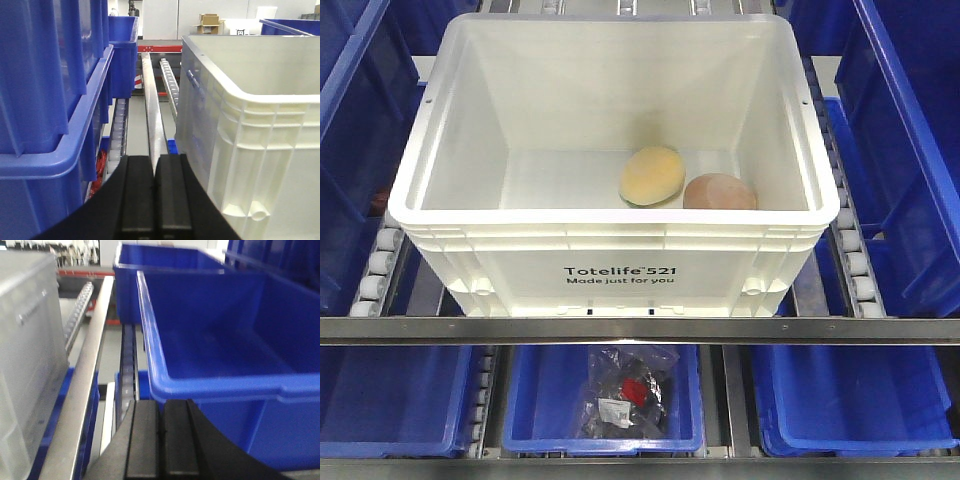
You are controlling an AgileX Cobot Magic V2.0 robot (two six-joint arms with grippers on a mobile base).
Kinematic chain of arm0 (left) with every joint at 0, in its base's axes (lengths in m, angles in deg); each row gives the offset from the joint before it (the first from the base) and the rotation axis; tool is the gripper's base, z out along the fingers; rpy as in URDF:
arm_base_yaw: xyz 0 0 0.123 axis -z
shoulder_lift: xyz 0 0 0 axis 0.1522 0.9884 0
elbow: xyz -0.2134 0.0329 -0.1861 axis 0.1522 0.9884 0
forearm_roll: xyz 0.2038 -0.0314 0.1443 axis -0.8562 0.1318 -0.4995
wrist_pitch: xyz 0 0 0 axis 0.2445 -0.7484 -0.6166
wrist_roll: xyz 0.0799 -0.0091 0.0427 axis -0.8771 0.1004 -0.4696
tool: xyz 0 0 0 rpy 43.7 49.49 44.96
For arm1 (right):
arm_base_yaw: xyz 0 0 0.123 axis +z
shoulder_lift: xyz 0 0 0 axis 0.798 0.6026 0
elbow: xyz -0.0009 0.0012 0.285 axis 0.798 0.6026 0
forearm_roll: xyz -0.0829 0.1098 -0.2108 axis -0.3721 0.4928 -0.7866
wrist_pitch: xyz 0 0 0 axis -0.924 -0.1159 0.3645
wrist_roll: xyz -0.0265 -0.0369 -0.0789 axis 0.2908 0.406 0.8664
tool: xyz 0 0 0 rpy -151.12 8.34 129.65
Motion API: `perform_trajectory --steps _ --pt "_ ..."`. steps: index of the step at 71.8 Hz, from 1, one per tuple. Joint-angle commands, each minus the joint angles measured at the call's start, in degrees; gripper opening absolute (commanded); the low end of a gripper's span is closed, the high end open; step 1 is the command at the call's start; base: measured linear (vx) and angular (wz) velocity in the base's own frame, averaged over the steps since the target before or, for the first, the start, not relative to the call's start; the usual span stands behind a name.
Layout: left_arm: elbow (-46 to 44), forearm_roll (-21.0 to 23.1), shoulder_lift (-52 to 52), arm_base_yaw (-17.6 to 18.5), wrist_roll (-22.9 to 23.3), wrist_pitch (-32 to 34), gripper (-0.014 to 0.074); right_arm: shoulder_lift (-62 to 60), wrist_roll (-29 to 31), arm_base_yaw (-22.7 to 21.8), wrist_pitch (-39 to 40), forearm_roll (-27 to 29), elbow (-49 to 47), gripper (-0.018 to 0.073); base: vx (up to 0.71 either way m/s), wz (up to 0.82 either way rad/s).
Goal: Place moving items into box and shelve
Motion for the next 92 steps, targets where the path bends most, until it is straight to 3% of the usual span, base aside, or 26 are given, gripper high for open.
perform_trajectory --steps 1,9,92 --pt "1.79 0.12 -0.71 0.04 0.59 4.55 -0.0006 -0.50 -0.32 0.00 4.19 2.48 -0.05 -0.0006 0.00 0.00" --pt "1.79 0.12 -0.71 0.04 0.59 4.55 -0.0006 -0.50 -0.40 0.00 3.99 5.51 -0.10 -0.0006 0.00 0.00" --pt "1.79 0.12 -0.71 0.04 0.59 4.55 -0.0006 -0.50 -0.36 0.00 3.85 5.51 -0.10 -0.0006 0.00 0.00"
